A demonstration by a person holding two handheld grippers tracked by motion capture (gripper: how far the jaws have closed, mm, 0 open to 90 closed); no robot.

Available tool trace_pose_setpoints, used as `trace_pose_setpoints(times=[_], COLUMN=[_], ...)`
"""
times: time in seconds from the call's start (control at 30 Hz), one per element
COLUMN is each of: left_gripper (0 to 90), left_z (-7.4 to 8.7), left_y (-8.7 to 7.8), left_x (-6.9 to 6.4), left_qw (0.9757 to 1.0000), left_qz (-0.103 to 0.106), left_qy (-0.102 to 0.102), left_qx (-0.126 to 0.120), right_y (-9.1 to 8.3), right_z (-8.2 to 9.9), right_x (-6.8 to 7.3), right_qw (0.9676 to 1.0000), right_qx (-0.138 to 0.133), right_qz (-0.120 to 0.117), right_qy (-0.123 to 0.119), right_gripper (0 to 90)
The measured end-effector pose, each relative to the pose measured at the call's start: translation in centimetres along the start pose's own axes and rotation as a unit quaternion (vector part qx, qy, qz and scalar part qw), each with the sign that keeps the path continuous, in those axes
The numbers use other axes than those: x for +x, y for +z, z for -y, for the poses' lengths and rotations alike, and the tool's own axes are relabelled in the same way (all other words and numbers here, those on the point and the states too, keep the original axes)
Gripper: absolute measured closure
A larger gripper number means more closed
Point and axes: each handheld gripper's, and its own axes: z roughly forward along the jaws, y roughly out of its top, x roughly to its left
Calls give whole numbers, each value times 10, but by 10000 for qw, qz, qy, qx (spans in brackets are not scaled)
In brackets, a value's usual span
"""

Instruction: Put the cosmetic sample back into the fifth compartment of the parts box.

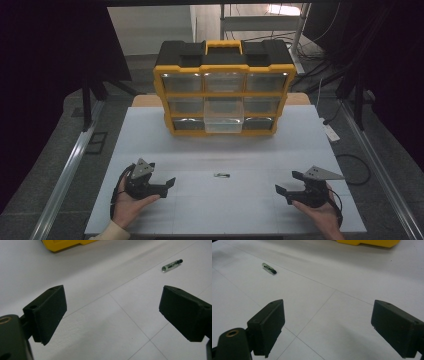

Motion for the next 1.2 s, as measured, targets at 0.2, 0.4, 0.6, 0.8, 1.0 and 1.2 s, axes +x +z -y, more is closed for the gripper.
trace_pose_setpoints(times=[0.2, 0.4, 0.6, 0.8, 1.0, 1.2], left_gripper=[85, 87, 94, 95, 100, 106], left_z=[1, 3, 5, 3, 0, -4], left_y=[-2, -1, -4, -4, -2, -3], left_x=[-1, -4, -8, -11, -11, -12], left_qw=[10000, 9998, 9997, 9993, 9990, 9984], left_qz=[-3, 16, 50, 155, 248, 332], left_qy=[31, 178, 248, 346, 358, 447], left_qx=[-34, 13, 47, 61, 69, 40], right_y=[0, 4, 3, 4, 3, 4], right_z=[0, -1, -1, -1, 0, 0], right_x=[0, 1, 5, 5, 5, 5], right_qw=[10000, 9999, 9999, 9998, 9998, 9997], right_qx=[12, 95, 124, 160, 166, 185], right_qz=[-23, -45, 1, 38, 3, 7], right_qy=[-19, -29, -75, -142, -138, -163], right_gripper=[120, 119, 119, 119, 119, 119])
